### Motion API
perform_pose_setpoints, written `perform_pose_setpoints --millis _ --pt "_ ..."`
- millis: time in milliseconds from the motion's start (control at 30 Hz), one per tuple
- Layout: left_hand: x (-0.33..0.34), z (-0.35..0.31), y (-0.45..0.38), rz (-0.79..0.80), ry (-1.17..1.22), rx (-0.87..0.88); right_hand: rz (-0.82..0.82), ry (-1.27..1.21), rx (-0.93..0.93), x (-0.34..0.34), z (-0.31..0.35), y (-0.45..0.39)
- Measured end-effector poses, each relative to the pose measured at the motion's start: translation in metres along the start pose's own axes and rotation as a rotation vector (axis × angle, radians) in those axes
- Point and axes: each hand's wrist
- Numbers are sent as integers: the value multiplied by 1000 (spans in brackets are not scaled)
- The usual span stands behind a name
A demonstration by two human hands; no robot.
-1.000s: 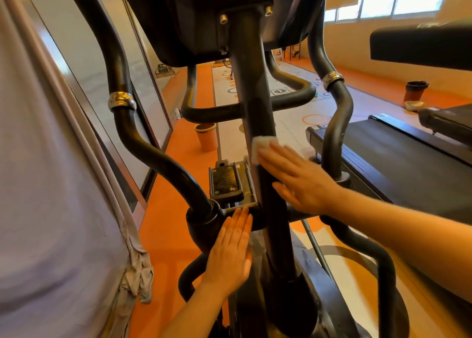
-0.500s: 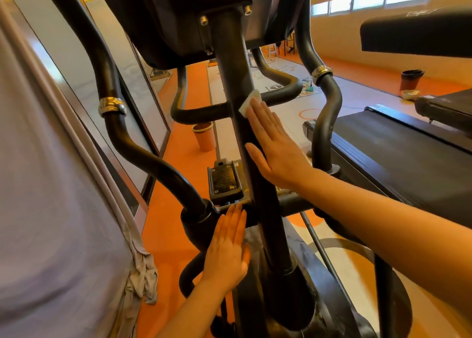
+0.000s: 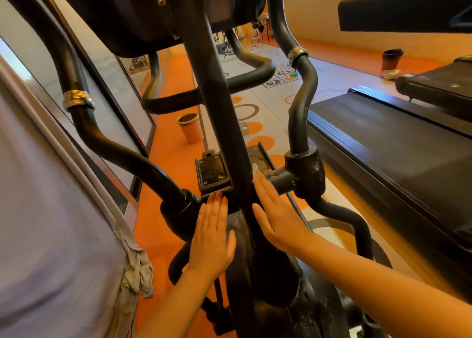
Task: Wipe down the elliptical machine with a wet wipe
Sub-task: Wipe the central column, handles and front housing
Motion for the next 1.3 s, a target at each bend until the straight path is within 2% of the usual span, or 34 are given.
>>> perform_pose_setpoints --millis 67,167,267,333,467,600,733,833,900,1100,1200,1300 --pt "-1 -2 -1 -9 13 -2 15 117 14 -4 -5 2" --pt "-2 -4 -2 -19 32 1 -2 505 -57 -13 -17 -1" --pt "-3 -4 -2 -15 35 -1 126 735 -161 -25 -25 -8" --pt "-4 -4 -2 -17 36 0 147 851 -220 -36 -30 -12" --pt "-3 -4 -2 -27 42 -1 115 980 -92 -62 -36 -24" --pt "-1 -3 -3 -44 67 9 164 872 -52 -60 -39 -22" --pt "1 -2 -2 -57 66 17 47 615 -24 -46 -22 -21" --pt "1 -2 -2 -65 52 20 49 351 17 -29 2 -22" --pt "2 -2 -2 -64 34 24 68 352 8 -25 4 -21" --pt "1 -3 -1 -74 45 26 70 697 5 -51 -26 -26" --pt "0 -5 -2 -63 58 3 15 428 118 -35 -9 -28" --pt "0 -4 -2 -48 33 16 8 257 80 -16 5 -27"
Point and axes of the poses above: each hand's wrist, its own y-axis away from the middle knuckle, its own x-axis out of the palm, z = x × y, and after that the axes turned 4 degrees about x, right-handed
